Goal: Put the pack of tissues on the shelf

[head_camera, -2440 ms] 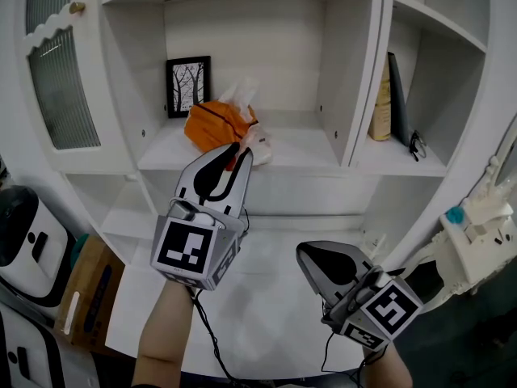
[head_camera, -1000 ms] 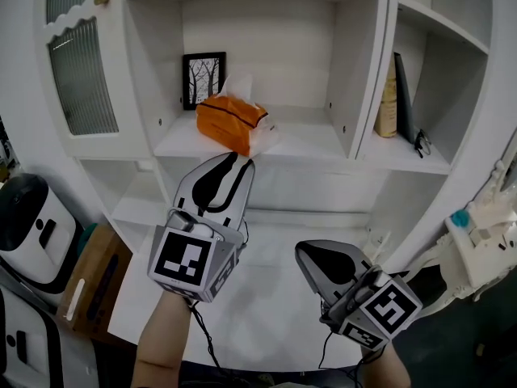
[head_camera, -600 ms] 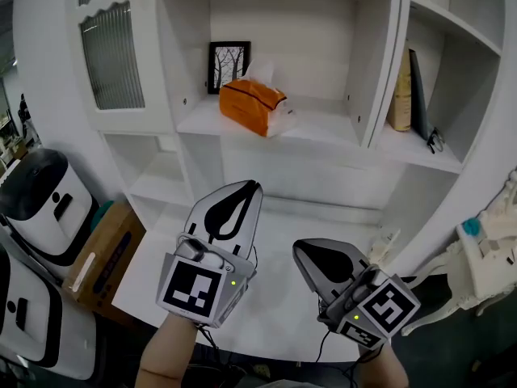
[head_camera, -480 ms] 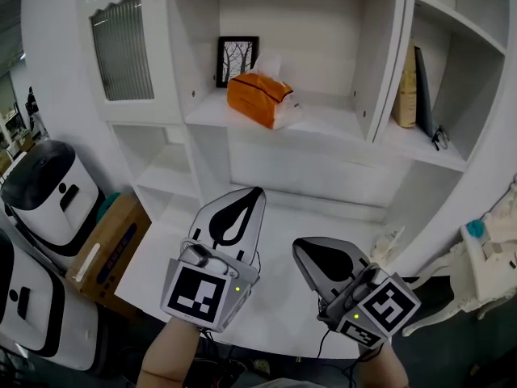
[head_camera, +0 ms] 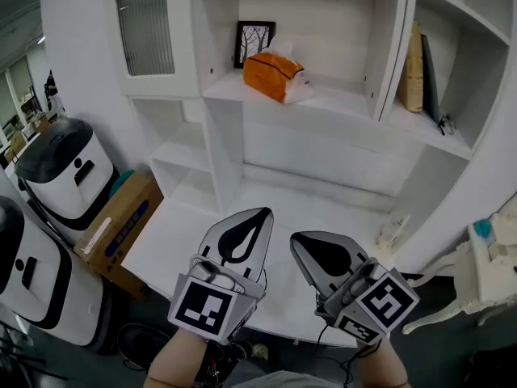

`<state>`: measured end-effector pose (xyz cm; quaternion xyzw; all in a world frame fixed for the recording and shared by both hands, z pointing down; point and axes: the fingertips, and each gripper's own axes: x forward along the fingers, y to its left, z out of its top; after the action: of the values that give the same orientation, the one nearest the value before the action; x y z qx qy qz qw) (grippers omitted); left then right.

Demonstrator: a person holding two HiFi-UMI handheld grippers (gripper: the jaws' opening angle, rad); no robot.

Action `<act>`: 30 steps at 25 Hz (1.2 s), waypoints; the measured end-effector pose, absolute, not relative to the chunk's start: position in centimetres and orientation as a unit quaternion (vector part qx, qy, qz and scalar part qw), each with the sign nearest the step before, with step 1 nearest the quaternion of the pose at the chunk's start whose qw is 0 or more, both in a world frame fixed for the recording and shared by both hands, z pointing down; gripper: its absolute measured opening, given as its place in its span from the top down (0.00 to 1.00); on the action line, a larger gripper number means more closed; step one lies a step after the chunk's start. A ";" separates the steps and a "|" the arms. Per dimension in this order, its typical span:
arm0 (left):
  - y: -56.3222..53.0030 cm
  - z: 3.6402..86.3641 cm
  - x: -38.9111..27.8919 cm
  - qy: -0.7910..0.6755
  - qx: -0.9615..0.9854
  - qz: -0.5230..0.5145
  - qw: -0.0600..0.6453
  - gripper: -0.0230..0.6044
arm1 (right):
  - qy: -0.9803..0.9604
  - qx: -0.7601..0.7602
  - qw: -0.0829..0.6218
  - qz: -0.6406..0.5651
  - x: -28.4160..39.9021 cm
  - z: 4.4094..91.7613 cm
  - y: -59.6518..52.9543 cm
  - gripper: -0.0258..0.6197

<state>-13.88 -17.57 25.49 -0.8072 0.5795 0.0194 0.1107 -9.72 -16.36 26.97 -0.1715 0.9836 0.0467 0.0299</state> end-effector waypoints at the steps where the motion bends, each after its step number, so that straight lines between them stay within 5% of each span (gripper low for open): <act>1: -17.2 25.8 -13.6 0.580 -0.807 0.018 0.108 0.93 | 0.984 -0.169 0.030 0.047 -9.6 27.1 -16.0 0.94; 30: -9.0 28.3 -6.5 0.579 -0.810 0.004 0.089 0.93 | 0.986 -0.157 0.038 0.051 -4.0 28.5 -8.8 0.95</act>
<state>-6.53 -8.99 28.28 -0.8102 0.5793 0.0035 0.0892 -3.97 -8.82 28.49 -0.1569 0.9855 0.0512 0.0380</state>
